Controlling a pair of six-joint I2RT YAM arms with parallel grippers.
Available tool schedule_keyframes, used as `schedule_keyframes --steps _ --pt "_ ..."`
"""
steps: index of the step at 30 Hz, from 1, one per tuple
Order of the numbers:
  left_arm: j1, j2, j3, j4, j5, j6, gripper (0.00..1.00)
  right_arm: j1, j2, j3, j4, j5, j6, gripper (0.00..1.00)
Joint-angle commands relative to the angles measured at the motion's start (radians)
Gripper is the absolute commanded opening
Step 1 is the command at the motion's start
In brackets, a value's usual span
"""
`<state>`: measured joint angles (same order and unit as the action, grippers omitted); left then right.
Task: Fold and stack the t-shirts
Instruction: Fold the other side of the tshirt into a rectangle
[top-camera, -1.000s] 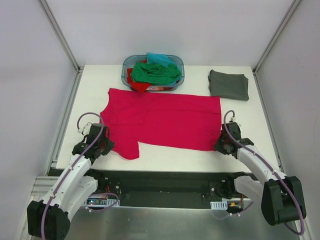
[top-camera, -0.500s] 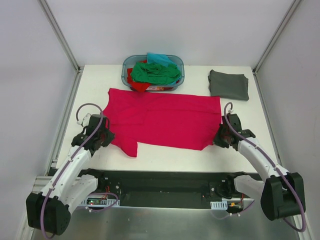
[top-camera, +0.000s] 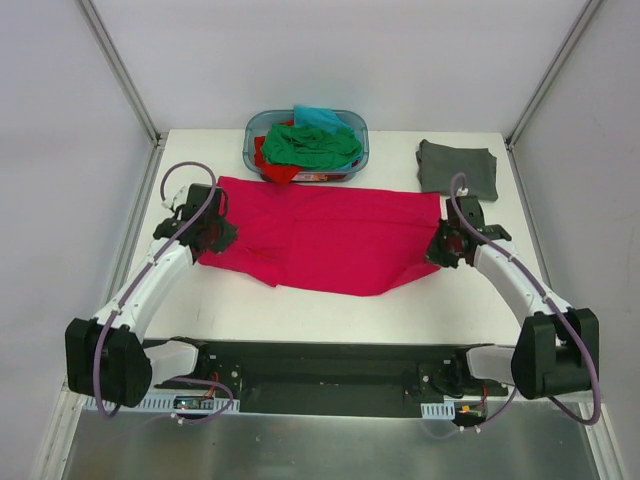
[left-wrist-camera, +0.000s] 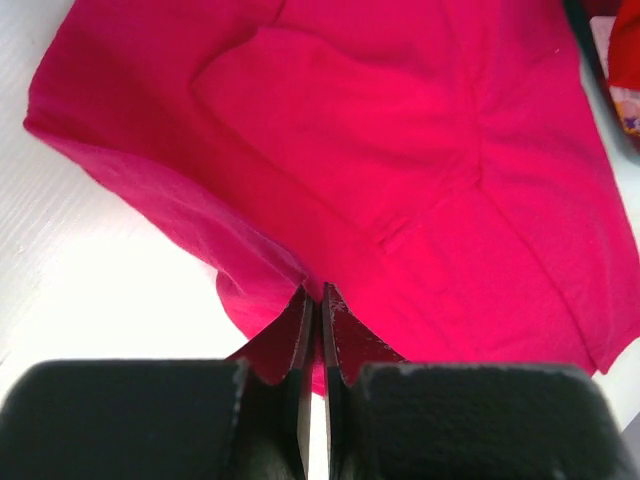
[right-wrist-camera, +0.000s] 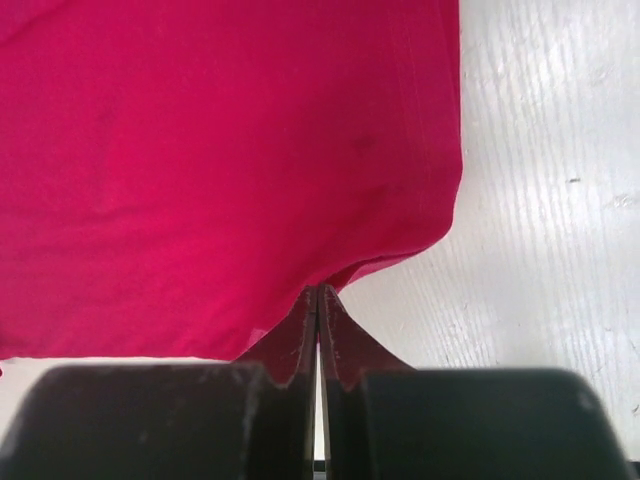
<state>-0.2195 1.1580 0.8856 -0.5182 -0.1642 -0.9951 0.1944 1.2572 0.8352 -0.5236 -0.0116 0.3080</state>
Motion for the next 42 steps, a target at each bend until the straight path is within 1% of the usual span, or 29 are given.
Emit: schedule_keyframes --steps 1,7,14,22,28,36,42 --pt "0.029 0.078 0.113 0.018 0.003 0.004 0.0 -0.038 0.045 0.097 -0.029 -0.033 -0.038 0.01" --pt "0.063 0.176 0.202 0.047 -0.001 0.027 0.0 -0.078 0.14 0.192 -0.029 -0.042 -0.073 0.0" --pt "0.1 0.224 0.26 0.09 -0.008 0.078 0.0 -0.128 0.217 0.272 -0.03 -0.05 -0.095 0.0" --pt "0.138 0.284 0.311 0.153 -0.008 0.114 0.0 -0.156 0.277 0.341 -0.032 -0.033 -0.133 0.01" --pt "0.143 0.353 0.381 0.188 0.023 0.177 0.0 -0.168 0.33 0.372 -0.032 -0.033 -0.135 0.01" --pt "0.155 0.411 0.424 0.19 0.029 0.196 0.0 -0.171 0.375 0.401 -0.016 -0.044 -0.142 0.01" --pt "0.169 0.476 0.469 0.19 0.034 0.208 0.0 -0.176 0.392 0.401 -0.006 -0.016 -0.144 0.04"
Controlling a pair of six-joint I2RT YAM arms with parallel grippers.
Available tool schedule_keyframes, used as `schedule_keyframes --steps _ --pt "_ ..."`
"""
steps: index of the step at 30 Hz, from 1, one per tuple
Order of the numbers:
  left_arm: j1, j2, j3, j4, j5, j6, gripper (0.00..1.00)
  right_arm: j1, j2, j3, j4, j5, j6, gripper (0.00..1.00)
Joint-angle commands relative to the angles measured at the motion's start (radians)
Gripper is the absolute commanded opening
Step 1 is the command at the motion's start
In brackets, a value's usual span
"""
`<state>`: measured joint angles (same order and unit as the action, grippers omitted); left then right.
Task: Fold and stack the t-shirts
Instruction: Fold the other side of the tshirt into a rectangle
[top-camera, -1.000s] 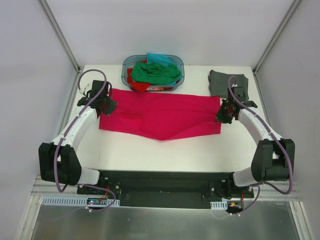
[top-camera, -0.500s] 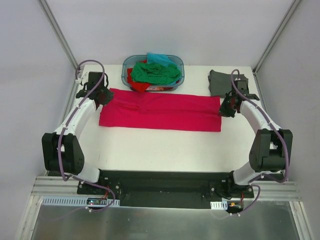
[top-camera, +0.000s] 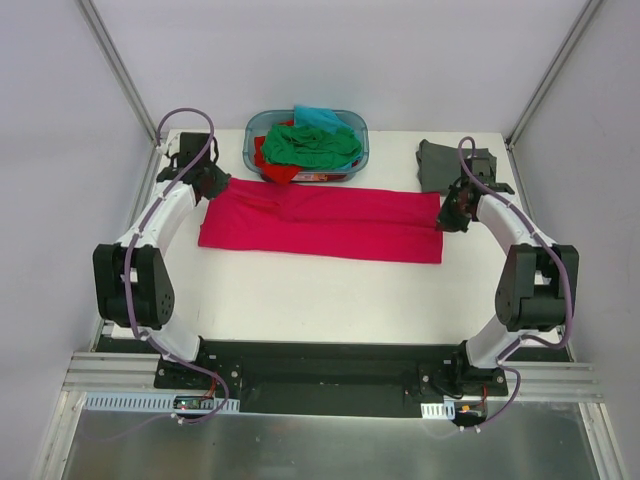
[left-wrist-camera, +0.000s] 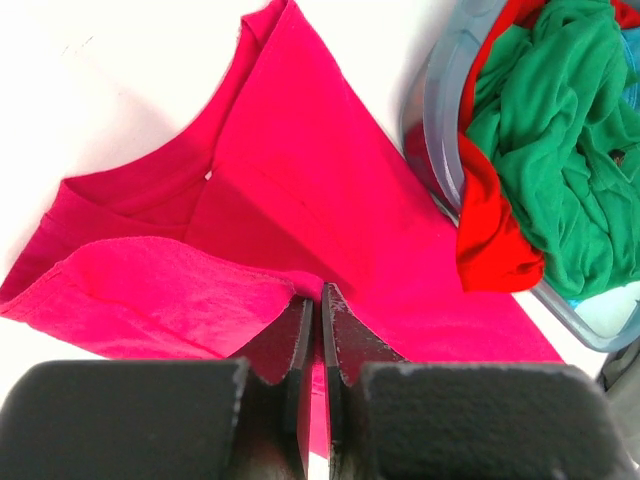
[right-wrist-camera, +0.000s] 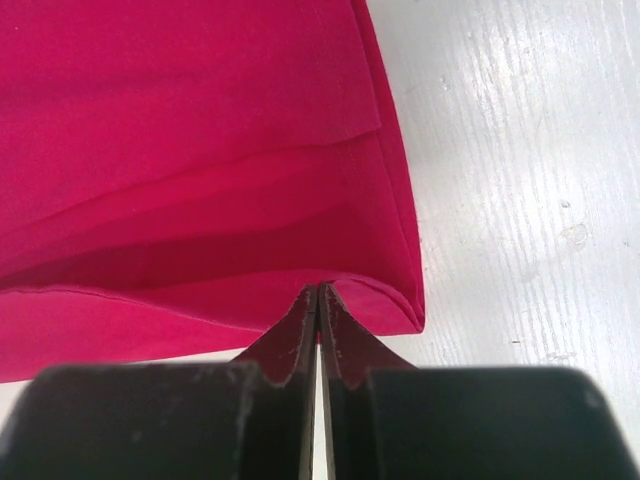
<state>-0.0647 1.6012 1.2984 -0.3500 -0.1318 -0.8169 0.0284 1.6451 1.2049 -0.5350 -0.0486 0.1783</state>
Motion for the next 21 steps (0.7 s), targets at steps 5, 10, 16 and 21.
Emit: schedule_keyframes --steps 5,10,16,21 --pt "0.034 0.12 0.111 0.02 0.056 0.048 0.0 -0.013 0.045 0.053 0.017 0.036 -0.034 0.07" --pt "0.048 0.248 0.221 0.016 0.063 0.08 0.24 -0.022 0.123 0.119 0.014 0.043 -0.065 0.18" --pt "0.057 0.35 0.481 -0.13 0.076 0.185 0.99 -0.025 0.072 0.15 -0.043 0.082 -0.099 0.68" --pt "0.057 0.209 0.296 -0.138 0.207 0.153 0.99 -0.015 -0.07 -0.016 0.064 -0.101 -0.126 0.96"
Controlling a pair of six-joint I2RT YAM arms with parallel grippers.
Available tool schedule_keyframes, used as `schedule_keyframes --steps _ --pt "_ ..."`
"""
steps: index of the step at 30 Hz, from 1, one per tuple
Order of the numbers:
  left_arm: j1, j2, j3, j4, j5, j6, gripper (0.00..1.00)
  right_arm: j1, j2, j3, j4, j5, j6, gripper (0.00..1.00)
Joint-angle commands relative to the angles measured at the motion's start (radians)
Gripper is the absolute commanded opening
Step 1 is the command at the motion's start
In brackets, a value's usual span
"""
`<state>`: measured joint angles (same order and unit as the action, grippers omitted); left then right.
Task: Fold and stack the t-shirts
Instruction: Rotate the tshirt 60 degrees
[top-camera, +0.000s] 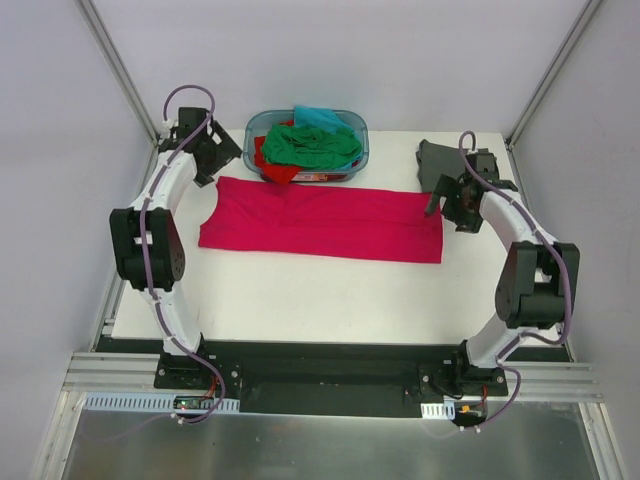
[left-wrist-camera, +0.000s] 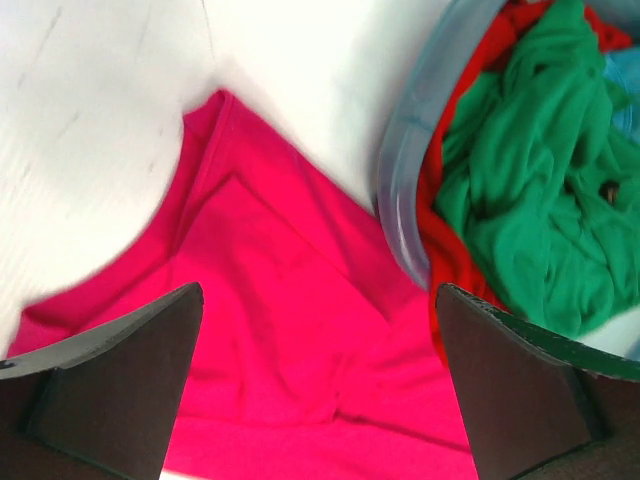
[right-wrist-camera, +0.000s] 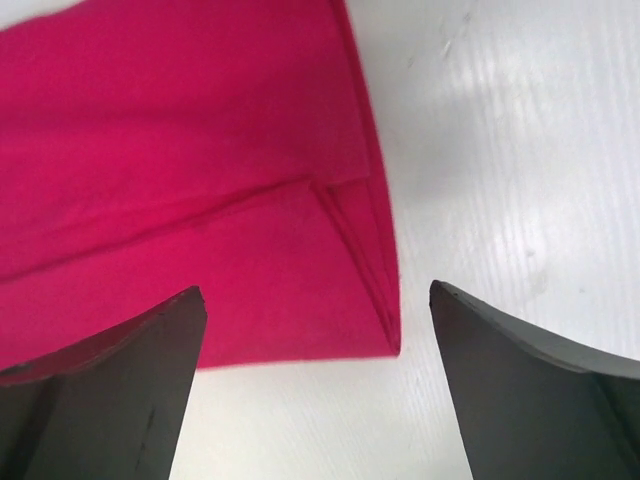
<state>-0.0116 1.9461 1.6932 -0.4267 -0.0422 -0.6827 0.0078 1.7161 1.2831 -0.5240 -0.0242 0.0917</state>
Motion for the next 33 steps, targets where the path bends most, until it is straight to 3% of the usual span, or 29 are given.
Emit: schedule_keyframes --steps 1,4,7,12,17,21,25,28,33 --pt "0.004 -0.159 -0.145 -0.047 0.163 0.012 0.99 0.017 -0.153 -0.116 0.076 -0.164 -0.052 0.96" --pt "-0.008 -0.196 -0.285 0.008 0.293 -0.001 0.99 0.072 -0.112 -0.105 0.087 -0.256 -0.116 0.96" --pt "-0.036 -0.199 -0.391 0.071 0.321 -0.015 0.99 0.127 -0.008 -0.012 0.079 -0.25 -0.165 0.96" --pt "-0.039 -0.109 -0.417 0.094 0.37 -0.021 0.99 0.178 0.281 0.287 -0.043 -0.254 -0.222 0.96" --pt "-0.019 -0.039 -0.406 0.094 0.318 -0.017 0.99 0.216 0.422 0.403 -0.099 -0.224 -0.227 0.96" --pt "0.004 0.023 -0.394 0.094 0.294 -0.041 0.99 0.267 0.398 0.288 -0.11 -0.241 -0.207 0.96" --pt "0.1 0.069 -0.353 0.085 0.271 -0.077 0.99 0.348 0.269 0.069 -0.047 -0.284 -0.138 0.96" --pt "0.156 0.121 -0.261 0.037 0.249 -0.08 0.99 0.44 0.156 -0.091 0.022 -0.296 -0.061 0.96" --pt "0.214 0.218 -0.089 -0.05 0.205 -0.107 0.99 0.627 0.094 -0.18 0.088 -0.309 0.048 0.96"
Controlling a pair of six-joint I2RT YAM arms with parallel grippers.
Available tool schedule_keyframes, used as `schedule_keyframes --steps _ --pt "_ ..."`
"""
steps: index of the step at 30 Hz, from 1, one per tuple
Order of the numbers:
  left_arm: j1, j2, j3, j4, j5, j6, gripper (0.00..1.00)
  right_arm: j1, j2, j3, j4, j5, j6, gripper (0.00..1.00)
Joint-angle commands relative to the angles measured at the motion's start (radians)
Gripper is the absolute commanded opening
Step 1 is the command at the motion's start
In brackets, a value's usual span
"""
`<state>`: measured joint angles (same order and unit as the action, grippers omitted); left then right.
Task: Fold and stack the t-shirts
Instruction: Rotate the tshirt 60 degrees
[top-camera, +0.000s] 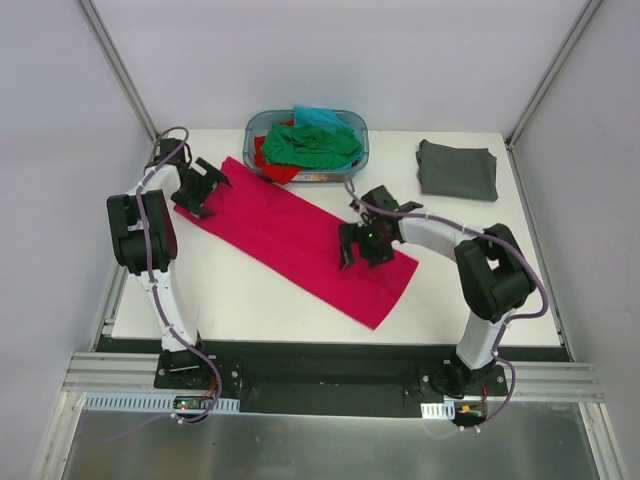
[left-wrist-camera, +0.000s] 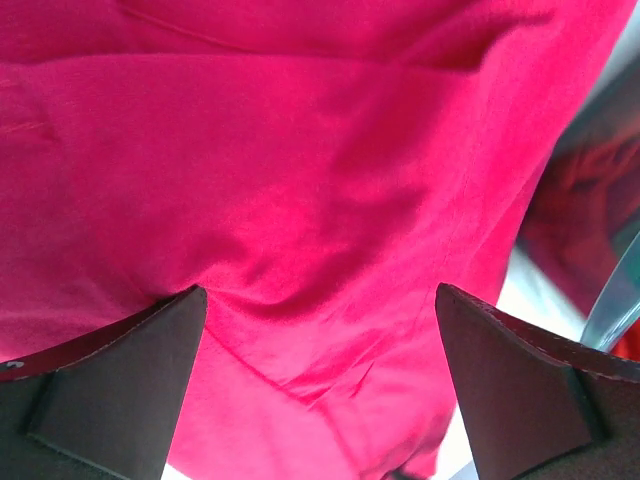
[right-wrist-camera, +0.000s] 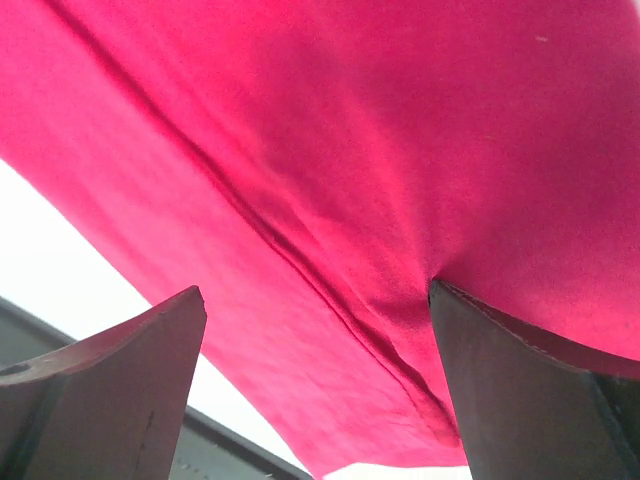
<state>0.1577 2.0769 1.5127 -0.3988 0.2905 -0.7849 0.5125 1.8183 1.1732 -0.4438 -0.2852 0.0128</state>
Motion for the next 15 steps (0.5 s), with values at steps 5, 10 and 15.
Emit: schedule_keyframes --steps 5,10,15 --pt "0.046 0.15 0.228 -0.127 -0.214 -0.013 0.99 0.234 -0.007 -0.061 0.033 -0.039 0.21 0.96" --pt "0.045 0.105 0.319 -0.152 -0.167 0.002 0.99 0.238 -0.098 -0.043 0.016 0.036 0.217 0.96" --pt "0.0 -0.113 0.271 -0.146 -0.106 0.1 0.99 0.222 -0.27 -0.079 0.068 0.132 0.243 0.96"
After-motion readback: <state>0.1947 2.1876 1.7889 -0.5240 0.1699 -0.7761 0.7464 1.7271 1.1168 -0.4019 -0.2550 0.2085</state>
